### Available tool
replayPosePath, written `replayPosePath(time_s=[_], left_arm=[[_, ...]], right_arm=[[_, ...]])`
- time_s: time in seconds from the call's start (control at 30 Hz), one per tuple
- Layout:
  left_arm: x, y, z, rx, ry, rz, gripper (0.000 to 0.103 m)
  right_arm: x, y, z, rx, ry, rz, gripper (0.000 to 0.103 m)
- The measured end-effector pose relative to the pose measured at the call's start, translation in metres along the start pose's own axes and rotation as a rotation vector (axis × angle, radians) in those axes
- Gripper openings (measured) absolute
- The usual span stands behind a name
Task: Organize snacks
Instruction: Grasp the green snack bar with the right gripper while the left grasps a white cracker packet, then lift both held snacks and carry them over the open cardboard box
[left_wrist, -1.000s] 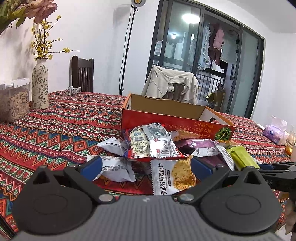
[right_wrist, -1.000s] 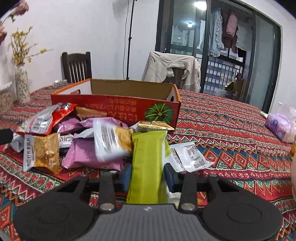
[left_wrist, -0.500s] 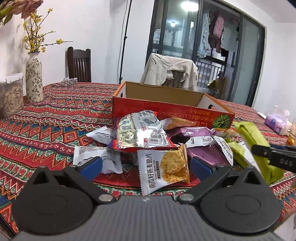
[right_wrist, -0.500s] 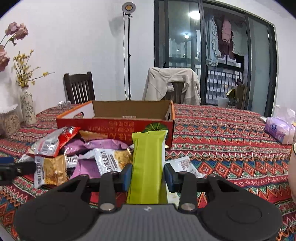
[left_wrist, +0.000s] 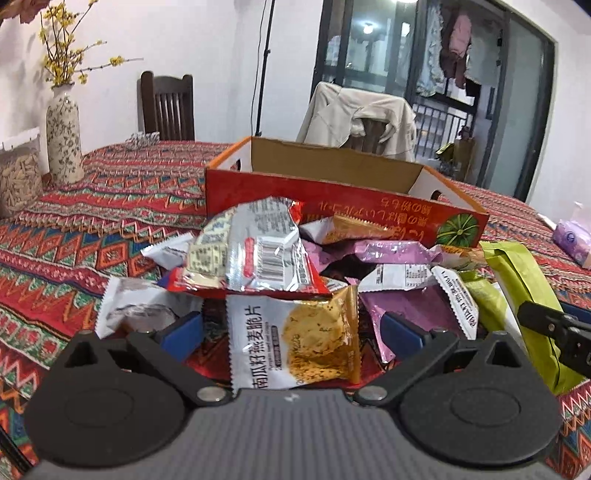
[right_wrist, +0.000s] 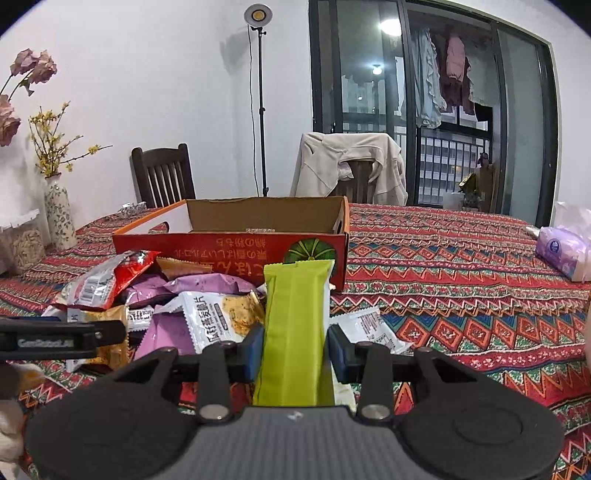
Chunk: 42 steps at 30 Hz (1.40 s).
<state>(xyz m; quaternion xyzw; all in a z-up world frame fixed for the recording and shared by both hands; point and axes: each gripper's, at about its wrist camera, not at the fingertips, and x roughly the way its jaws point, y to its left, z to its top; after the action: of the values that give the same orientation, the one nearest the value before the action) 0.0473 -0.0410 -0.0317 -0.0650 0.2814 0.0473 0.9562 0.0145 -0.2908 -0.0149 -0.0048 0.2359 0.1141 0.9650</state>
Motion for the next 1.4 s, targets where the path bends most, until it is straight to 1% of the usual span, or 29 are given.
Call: replayPosePath(time_s=[0.07, 0.13, 0.17, 0.23, 0.3, 0.33, 0.4, 0.53, 0.63, 0.8, 0.83, 0.87, 0.9, 0.93, 0.97, 1.07, 1.2, 1.3, 1.4], left_arm=[[0.005, -0.003, -0.001, -0.004, 0.012, 0.01, 0.102], [0.008, -0.005, -0.002, -0.008, 0.023, 0.019, 0.095], [0.009, -0.005, -0.003, -0.011, 0.029, 0.022, 0.089], [0.01, -0.004, -0.004, -0.022, 0.037, 0.031, 0.084], [0.01, -0.001, -0.004, -0.034, 0.046, 0.019, 0.074], [0.01, 0.0, -0.005, -0.04, 0.051, 0.017, 0.072], [0.008, 0.001, -0.005, -0.043, 0.049, 0.014, 0.066], [0.002, 0.003, -0.008, -0.049, 0.047, -0.008, 0.063], [-0.005, 0.004, -0.009, -0.04, 0.036, -0.024, 0.058], [-0.021, 0.002, -0.011, -0.006, 0.002, -0.059, 0.043], [-0.023, 0.001, -0.011, -0.002, -0.001, -0.064, 0.043], [-0.025, 0.002, -0.012, 0.001, -0.005, -0.07, 0.04], [-0.027, 0.002, -0.012, 0.005, -0.008, -0.076, 0.031], [-0.03, 0.002, -0.012, 0.012, -0.01, -0.09, 0.025], [-0.032, 0.001, -0.012, 0.018, -0.012, -0.106, 0.015], [-0.039, -0.001, -0.013, 0.045, -0.037, -0.121, 0.014], [-0.046, 0.002, -0.012, 0.045, -0.049, -0.131, 0.014], [-0.053, 0.003, -0.009, 0.047, -0.074, -0.149, 0.014], [-0.06, 0.003, -0.005, 0.056, -0.108, -0.182, 0.014]], right_arm=[[0.002, -0.001, -0.001, 0.002, 0.004, 0.005, 0.036], [0.003, -0.001, -0.002, 0.001, 0.005, 0.009, 0.036], [0.004, -0.001, -0.003, 0.002, 0.005, 0.01, 0.036], [0.005, -0.002, -0.004, 0.004, 0.007, 0.015, 0.036], [0.005, -0.001, -0.005, 0.006, 0.008, 0.019, 0.036], [0.004, -0.001, -0.006, 0.006, 0.007, 0.022, 0.036], [0.004, -0.001, -0.007, 0.006, 0.005, 0.026, 0.036], [0.0, -0.002, -0.007, 0.009, 0.001, 0.028, 0.036], [-0.004, -0.001, -0.008, 0.01, -0.006, 0.03, 0.036], [-0.011, 0.002, -0.008, 0.009, -0.019, 0.03, 0.036], [-0.012, 0.002, -0.008, 0.009, -0.022, 0.031, 0.036], [-0.013, 0.003, -0.007, 0.008, -0.025, 0.032, 0.036], [-0.015, 0.003, -0.008, 0.007, -0.028, 0.033, 0.036], [-0.016, 0.004, -0.007, 0.006, -0.031, 0.033, 0.036], [-0.017, 0.005, -0.007, 0.006, -0.033, 0.033, 0.036], [-0.02, 0.005, -0.007, 0.006, -0.039, 0.031, 0.036], [-0.026, 0.007, -0.007, 0.005, -0.048, 0.032, 0.037], [-0.029, 0.009, -0.006, -0.001, -0.056, 0.029, 0.037], [-0.031, 0.011, -0.003, -0.009, -0.066, 0.03, 0.037]])
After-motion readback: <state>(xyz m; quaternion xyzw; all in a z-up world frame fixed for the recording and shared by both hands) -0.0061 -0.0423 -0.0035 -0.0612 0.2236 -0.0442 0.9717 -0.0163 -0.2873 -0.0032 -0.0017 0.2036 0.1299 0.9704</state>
